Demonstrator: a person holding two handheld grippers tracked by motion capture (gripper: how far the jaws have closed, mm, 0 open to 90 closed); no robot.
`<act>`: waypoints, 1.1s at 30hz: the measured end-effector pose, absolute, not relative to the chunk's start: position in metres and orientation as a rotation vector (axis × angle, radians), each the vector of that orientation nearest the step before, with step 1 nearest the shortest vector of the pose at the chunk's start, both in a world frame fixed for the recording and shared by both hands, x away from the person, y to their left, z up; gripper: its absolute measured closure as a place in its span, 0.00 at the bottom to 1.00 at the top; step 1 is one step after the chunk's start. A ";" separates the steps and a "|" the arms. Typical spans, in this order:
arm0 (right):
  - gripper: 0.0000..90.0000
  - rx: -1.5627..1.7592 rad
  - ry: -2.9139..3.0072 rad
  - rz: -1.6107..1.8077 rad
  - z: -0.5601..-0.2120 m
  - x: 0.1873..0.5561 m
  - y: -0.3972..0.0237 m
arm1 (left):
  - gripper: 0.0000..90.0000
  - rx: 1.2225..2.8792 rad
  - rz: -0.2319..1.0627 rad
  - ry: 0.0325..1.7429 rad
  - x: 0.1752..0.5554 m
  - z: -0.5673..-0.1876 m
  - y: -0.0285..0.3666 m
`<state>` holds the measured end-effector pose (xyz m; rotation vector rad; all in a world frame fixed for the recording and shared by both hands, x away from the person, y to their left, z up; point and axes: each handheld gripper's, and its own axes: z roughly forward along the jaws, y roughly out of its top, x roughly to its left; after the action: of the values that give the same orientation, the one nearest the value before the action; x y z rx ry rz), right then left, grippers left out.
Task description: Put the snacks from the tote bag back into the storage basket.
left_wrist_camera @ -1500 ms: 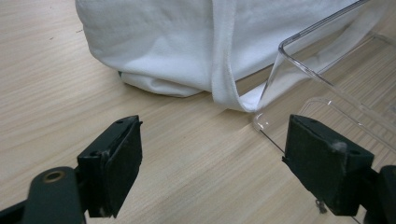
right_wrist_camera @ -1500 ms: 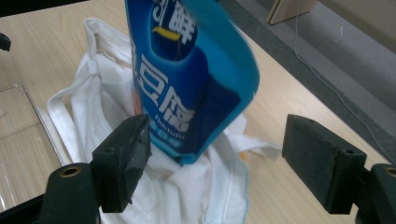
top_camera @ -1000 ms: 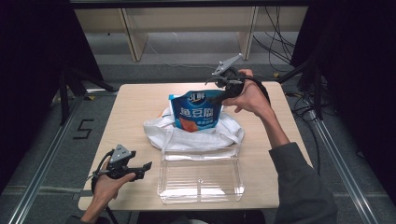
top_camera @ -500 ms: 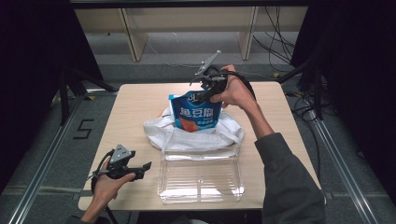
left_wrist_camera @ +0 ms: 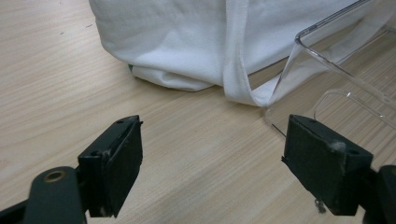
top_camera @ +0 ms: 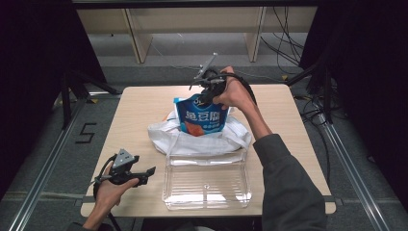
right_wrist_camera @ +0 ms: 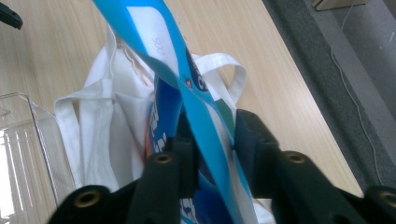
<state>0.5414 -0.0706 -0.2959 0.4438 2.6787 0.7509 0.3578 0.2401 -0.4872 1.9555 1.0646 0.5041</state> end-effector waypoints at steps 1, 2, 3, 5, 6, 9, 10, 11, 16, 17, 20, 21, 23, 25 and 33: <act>0.82 0.429 2.680 0.749 -0.296 0.542 -0.070 | 0.21 1.956 0.504 1.065 0.358 -0.487 0.240; 0.82 0.429 2.680 0.749 -0.296 0.542 -0.070 | 0.21 1.924 0.500 1.080 0.358 -0.488 0.238; 0.85 0.420 2.686 0.744 -0.297 0.543 -0.069 | 0.21 1.925 0.499 1.083 0.357 -0.488 0.239; 0.91 0.428 2.684 0.745 -0.298 0.544 -0.069 | 0.21 1.923 0.503 1.084 0.358 -0.488 0.239; 0.95 0.428 2.681 0.747 -0.299 0.545 -0.069 | 0.21 1.924 0.505 1.083 0.358 -0.488 0.239; 0.99 0.408 2.682 0.750 -0.299 0.546 -0.069 | 0.21 1.925 0.506 1.081 0.357 -0.489 0.240; 1.00 0.390 2.686 0.743 -0.298 0.545 -0.070 | 0.21 1.926 0.506 1.082 0.358 -0.488 0.240; 1.00 0.384 2.686 0.739 -0.298 0.544 -0.070 | 0.22 1.926 0.506 1.082 0.358 -0.488 0.240; 1.00 0.327 2.689 0.729 -0.295 0.541 -0.070 | 0.22 1.932 0.517 1.079 0.358 -0.488 0.241; 1.00 0.315 2.684 0.734 -0.294 0.541 -0.071 | 0.22 1.929 0.518 1.079 0.358 -0.488 0.241; 1.00 0.286 2.680 0.734 -0.288 0.539 -0.071 | 0.22 1.979 0.523 1.060 0.359 -0.487 0.246; 1.00 0.286 2.680 0.734 -0.288 0.539 -0.071 | 0.22 1.979 0.523 1.060 0.359 -0.487 0.246; 1.00 0.272 2.664 0.740 -0.281 0.537 -0.072 | 0.22 1.918 0.515 1.095 0.359 -0.489 0.243; 1.00 0.274 2.643 0.757 -0.272 0.532 -0.072 | 0.22 1.921 0.514 1.096 0.359 -0.489 0.244; 1.00 0.248 2.582 0.775 -0.233 0.516 -0.074 | 0.22 1.922 0.508 1.098 0.358 -0.490 0.244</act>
<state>0.5157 -0.0744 -0.2327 0.2484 2.5818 0.7746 0.3585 0.2439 -0.4898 1.9220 1.0983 0.5084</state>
